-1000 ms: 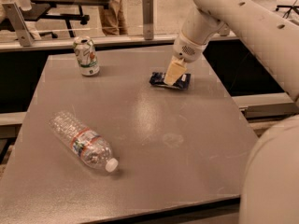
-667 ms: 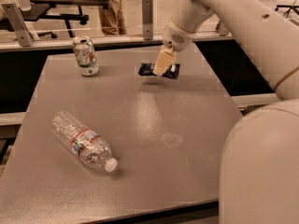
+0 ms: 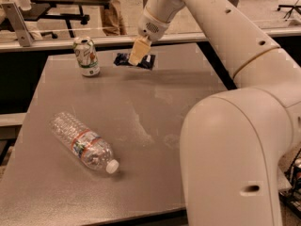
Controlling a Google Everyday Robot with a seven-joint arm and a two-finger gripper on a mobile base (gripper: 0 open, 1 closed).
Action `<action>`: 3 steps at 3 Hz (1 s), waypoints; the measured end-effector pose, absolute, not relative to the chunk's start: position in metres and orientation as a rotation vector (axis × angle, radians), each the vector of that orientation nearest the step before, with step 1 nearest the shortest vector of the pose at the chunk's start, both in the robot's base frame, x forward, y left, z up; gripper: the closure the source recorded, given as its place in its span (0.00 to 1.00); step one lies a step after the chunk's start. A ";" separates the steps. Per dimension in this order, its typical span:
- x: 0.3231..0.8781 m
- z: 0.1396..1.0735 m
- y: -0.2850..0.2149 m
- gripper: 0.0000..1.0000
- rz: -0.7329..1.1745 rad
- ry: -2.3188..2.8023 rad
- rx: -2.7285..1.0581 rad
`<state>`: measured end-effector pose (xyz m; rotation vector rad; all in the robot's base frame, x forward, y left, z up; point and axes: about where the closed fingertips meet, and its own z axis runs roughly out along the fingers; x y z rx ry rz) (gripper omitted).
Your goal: Move rxbar blueberry near 7up can
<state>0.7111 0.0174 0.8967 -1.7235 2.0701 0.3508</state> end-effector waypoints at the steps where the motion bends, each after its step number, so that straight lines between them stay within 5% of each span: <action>1: 0.718 0.898 0.043 1.00 0.389 2.042 -1.726; 2: 0.718 0.896 0.067 0.83 0.401 2.021 -1.746; 3: 0.716 0.890 0.082 0.52 0.414 2.015 -1.763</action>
Offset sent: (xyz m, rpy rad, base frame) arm -0.0008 0.0716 -0.0023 0.0309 0.0092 0.0650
